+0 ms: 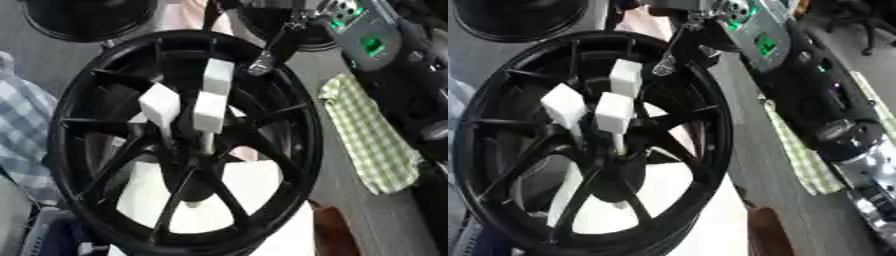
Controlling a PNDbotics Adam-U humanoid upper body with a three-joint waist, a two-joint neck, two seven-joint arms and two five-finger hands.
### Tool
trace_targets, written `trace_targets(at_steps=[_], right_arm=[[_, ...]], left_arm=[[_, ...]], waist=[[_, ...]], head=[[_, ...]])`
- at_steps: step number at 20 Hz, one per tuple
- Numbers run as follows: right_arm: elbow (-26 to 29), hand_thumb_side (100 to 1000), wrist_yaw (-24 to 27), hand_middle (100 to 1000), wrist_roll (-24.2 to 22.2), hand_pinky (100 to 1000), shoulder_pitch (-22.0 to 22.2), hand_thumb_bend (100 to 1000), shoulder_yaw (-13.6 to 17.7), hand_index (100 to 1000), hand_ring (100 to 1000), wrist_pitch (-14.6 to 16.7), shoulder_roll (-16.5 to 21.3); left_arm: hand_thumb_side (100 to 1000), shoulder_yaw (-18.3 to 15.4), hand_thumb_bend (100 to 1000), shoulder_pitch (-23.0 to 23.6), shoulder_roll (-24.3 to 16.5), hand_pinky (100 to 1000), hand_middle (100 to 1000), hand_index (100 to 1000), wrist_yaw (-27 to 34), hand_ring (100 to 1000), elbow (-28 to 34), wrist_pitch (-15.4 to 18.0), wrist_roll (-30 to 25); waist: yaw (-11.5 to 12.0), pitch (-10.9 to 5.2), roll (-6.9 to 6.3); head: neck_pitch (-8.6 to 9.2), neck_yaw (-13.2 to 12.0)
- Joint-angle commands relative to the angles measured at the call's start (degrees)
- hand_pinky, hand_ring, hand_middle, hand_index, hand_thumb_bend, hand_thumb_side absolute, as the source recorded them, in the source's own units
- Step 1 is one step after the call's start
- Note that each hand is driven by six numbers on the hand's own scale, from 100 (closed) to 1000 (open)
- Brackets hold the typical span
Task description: Pull the pin out of the wheel hub.
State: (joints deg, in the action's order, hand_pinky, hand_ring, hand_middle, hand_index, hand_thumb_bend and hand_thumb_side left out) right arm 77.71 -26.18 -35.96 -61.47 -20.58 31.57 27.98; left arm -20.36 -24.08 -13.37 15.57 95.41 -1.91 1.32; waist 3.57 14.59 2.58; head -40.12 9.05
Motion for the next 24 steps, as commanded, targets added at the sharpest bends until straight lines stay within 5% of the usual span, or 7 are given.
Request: trace_targets(at_steps=[1, 20, 24], right_arm=[[2.11, 100, -0.72, 731, -16.01, 940, -1.11, 492, -0.52, 776, 790, 17.06, 1.18], [4.80, 100, -3.54, 701, -16.01, 952, -1.30, 451, -6.13, 749, 777, 20.40, 2.47], [3.74, 100, -4.91, 686, -16.01, 862, -1.09, 456, -6.09, 759, 746, 20.40, 2.23]], left_arm=[[804, -0.65, 170, -0.43, -1.28, 702, 534, 743, 0.35, 599, -0.01, -0.08, -0.14], [807, -0.92, 172, -0.46, -1.11, 702, 534, 744, 0.17, 599, -0.84, -0.13, -0.21], [808, -0.86, 172, -0.53, -1.01, 702, 534, 744, 0.18, 599, -0.91, -0.16, -0.28]], waist=[[0.13, -1.81, -0.30], [0.46, -2.04, -0.33], [0.61, -1.95, -0.41]], head=[[1.04, 0.52], [1.16, 1.23], [1.62, 1.32]])
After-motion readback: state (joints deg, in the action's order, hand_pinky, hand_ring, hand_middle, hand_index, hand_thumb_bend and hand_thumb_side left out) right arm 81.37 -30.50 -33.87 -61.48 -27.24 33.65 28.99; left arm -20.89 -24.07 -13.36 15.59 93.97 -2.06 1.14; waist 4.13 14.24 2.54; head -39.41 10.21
